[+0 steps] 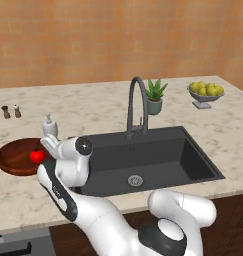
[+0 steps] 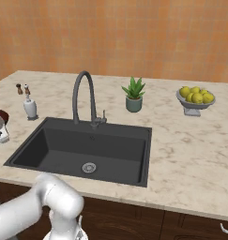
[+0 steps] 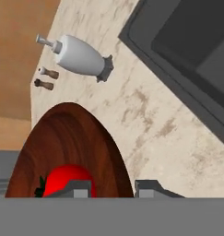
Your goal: Pick the tomato from the sink and place it in the bowl. Then pick the bowl and place it in the microwave. Then close the microwave door and press the start button.
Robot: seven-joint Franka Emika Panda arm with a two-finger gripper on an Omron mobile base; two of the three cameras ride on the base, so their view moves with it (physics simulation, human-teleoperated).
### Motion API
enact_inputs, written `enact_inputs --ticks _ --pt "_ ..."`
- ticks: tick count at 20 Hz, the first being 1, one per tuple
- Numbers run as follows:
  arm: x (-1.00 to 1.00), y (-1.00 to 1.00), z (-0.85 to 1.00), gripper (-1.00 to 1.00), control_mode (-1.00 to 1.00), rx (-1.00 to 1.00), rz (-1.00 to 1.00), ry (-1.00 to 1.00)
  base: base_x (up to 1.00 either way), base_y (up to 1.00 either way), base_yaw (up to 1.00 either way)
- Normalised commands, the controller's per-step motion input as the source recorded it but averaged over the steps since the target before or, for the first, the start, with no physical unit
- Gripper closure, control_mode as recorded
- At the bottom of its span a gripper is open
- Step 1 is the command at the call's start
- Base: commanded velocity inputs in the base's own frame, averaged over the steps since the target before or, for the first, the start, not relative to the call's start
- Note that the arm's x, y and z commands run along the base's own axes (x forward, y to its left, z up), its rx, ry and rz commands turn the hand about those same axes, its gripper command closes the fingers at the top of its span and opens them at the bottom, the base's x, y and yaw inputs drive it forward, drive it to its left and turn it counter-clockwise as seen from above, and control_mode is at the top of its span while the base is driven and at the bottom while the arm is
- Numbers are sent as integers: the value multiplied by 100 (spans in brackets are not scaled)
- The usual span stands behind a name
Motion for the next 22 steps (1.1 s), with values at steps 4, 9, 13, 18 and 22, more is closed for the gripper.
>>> enact_inputs --ticks 4,9,13,18,22 --pt "-46 -64 83 100 -100 0 -28 2 0 0 0" --pt "-48 -69 91 100 -100 0 -25 3 0 0 0" --pt "-53 -75 93 100 -100 0 -21 0 0 0 0" --pt "-53 -87 81 100 -100 3 -18 0 0 0 0" --pt "-55 -94 74 100 -100 4 -16 0 0 0 0"
